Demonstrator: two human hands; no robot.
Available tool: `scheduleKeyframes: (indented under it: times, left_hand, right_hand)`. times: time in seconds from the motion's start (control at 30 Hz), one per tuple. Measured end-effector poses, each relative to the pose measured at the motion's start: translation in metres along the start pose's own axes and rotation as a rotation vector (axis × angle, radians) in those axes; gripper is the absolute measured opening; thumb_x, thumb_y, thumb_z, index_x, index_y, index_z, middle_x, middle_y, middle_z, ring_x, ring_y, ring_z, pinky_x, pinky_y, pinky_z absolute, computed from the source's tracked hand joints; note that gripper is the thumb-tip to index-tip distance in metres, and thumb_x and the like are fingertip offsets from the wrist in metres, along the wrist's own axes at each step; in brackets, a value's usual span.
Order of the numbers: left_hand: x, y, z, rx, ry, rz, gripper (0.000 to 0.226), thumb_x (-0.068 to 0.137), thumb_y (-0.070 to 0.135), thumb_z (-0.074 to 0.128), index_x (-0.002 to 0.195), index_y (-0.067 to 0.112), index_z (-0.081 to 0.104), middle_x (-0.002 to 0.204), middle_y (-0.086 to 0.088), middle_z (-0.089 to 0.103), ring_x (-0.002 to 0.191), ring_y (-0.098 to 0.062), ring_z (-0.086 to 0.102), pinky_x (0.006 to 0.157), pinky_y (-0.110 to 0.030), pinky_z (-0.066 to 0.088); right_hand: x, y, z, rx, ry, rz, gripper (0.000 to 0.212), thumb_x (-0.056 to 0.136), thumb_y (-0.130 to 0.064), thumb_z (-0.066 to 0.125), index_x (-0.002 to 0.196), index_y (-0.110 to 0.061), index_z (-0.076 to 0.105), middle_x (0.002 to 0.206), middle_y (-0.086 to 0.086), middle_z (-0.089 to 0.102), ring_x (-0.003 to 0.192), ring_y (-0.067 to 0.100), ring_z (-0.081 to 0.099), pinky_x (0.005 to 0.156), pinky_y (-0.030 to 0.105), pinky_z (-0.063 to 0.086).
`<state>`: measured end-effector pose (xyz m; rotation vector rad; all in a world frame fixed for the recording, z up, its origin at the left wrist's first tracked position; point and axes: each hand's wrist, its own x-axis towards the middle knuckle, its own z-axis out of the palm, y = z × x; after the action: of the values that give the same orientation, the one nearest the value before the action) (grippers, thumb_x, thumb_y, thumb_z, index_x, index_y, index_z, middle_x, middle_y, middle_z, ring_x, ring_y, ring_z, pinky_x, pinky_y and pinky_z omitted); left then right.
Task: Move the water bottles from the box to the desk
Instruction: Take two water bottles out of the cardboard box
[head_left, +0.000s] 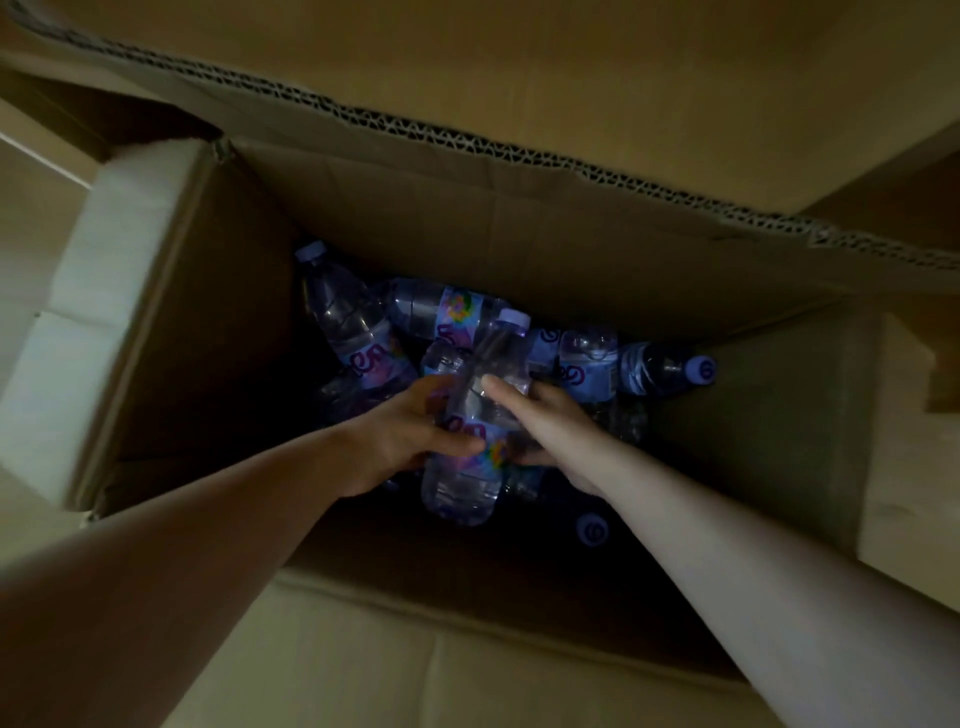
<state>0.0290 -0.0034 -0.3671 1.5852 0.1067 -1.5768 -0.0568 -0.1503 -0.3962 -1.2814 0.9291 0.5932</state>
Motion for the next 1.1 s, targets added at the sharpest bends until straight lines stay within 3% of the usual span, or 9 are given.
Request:
scheduleKeyframes:
  times: [0.2, 0.33, 0.43, 0.53, 0.6, 0.67, 0.73, 0.9, 1.1]
  left_hand:
    - [-0.003, -0.002, 0.009, 0.030, 0.054, -0.019, 0.093, 0.061, 0.034, 0.086, 0.136, 0.034, 0.032, 0.127, 0.007, 0.059, 0.116, -0.018, 0.058, 0.098, -0.052, 0.047]
    - [-0.004, -0.008, 0.007, 0.026, 0.273, 0.014, 0.077, 0.069, 0.025, 0.084, 0.131, 0.025, 0.038, 0.122, 0.001, 0.060, 0.112, -0.020, 0.059, 0.095, -0.043, 0.049]
    - [-0.005, -0.018, 0.000, -0.017, 0.435, 0.066, 0.073, 0.069, 0.013, 0.083, 0.126, 0.023, 0.037, 0.120, -0.005, 0.060, 0.109, -0.023, 0.059, 0.093, -0.039, 0.049]
    - [-0.007, -0.026, -0.016, -0.093, 0.596, 0.166, 0.071, 0.070, 0.009, 0.081, 0.120, 0.031, 0.035, 0.109, 0.002, 0.061, 0.104, -0.022, 0.061, 0.088, -0.037, 0.049]
    - [-0.007, -0.030, -0.028, -0.103, 0.665, 0.206, 0.074, 0.070, 0.010, 0.081, 0.125, 0.028, 0.035, 0.105, 0.005, 0.059, 0.104, -0.021, 0.060, 0.092, -0.039, 0.048]
    - [-0.004, -0.032, -0.040, -0.091, 0.722, 0.231, 0.077, 0.070, 0.010, 0.081, 0.130, 0.025, 0.035, 0.101, 0.007, 0.058, 0.104, -0.022, 0.060, 0.095, -0.041, 0.048]
    - [0.000, -0.035, -0.049, -0.078, 0.754, 0.251, 0.077, 0.071, 0.012, 0.081, 0.130, 0.025, 0.034, 0.103, 0.007, 0.057, 0.106, -0.021, 0.060, 0.096, -0.042, 0.048]
    - [0.017, -0.046, -0.063, -0.076, 0.809, 0.279, 0.081, 0.069, 0.019, 0.083, 0.132, 0.031, 0.033, 0.114, 0.009, 0.056, 0.111, -0.017, 0.058, 0.099, -0.040, 0.046]
    - [0.035, -0.049, -0.064, -0.067, 0.778, 0.340, 0.077, 0.070, 0.014, 0.082, 0.126, 0.032, 0.034, 0.093, 0.024, 0.054, 0.077, 0.015, 0.057, 0.067, -0.010, 0.044]
  right_hand:
    - [-0.010, -0.014, 0.008, 0.077, -0.140, 0.060, 0.024, 0.086, -0.055, 0.061, 0.101, -0.037, 0.064, 0.110, -0.006, 0.068, 0.102, 0.015, 0.064, 0.085, 0.036, 0.055]
    - [-0.008, -0.013, 0.022, 0.199, -0.175, 0.105, 0.038, 0.085, -0.055, 0.061, 0.113, -0.029, 0.065, 0.111, 0.005, 0.071, 0.098, 0.020, 0.067, 0.079, 0.037, 0.058]
    - [0.002, -0.004, 0.028, 0.232, 0.042, 0.097, 0.035, 0.093, -0.050, 0.054, 0.105, -0.018, 0.065, 0.115, 0.006, 0.068, 0.103, 0.021, 0.065, 0.068, 0.032, 0.057]
    - [0.021, 0.011, 0.024, -0.020, 0.296, 0.103, 0.025, 0.099, -0.032, 0.051, 0.084, -0.013, 0.060, 0.104, 0.015, 0.065, 0.104, 0.035, 0.063, 0.088, 0.047, 0.055]
    - [0.033, 0.019, 0.025, -0.260, 0.290, 0.106, 0.021, 0.097, -0.026, 0.054, 0.084, -0.011, 0.061, 0.102, 0.018, 0.065, 0.105, 0.038, 0.061, 0.093, 0.045, 0.051]
    - [0.044, 0.021, 0.033, -0.483, 0.279, 0.092, 0.020, 0.094, -0.027, 0.057, 0.094, -0.008, 0.062, 0.107, 0.017, 0.063, 0.110, 0.037, 0.060, 0.087, 0.035, 0.049]
    - [0.060, 0.019, 0.047, -0.601, 0.343, 0.057, 0.042, 0.091, -0.031, 0.060, 0.120, -0.001, 0.055, 0.125, 0.021, 0.057, 0.119, 0.036, 0.054, 0.096, 0.037, 0.046]
    - [0.106, 0.015, 0.086, -0.184, 0.331, 0.128, 0.077, 0.089, -0.042, 0.064, 0.144, 0.002, 0.033, 0.143, 0.020, 0.046, 0.129, 0.034, 0.048, 0.107, 0.039, 0.040]
    - [0.127, 0.034, 0.087, 0.024, 0.353, 0.096, 0.056, 0.082, -0.037, 0.073, 0.132, -0.016, 0.058, 0.129, 0.012, 0.062, 0.116, 0.029, 0.059, 0.100, 0.036, 0.048]
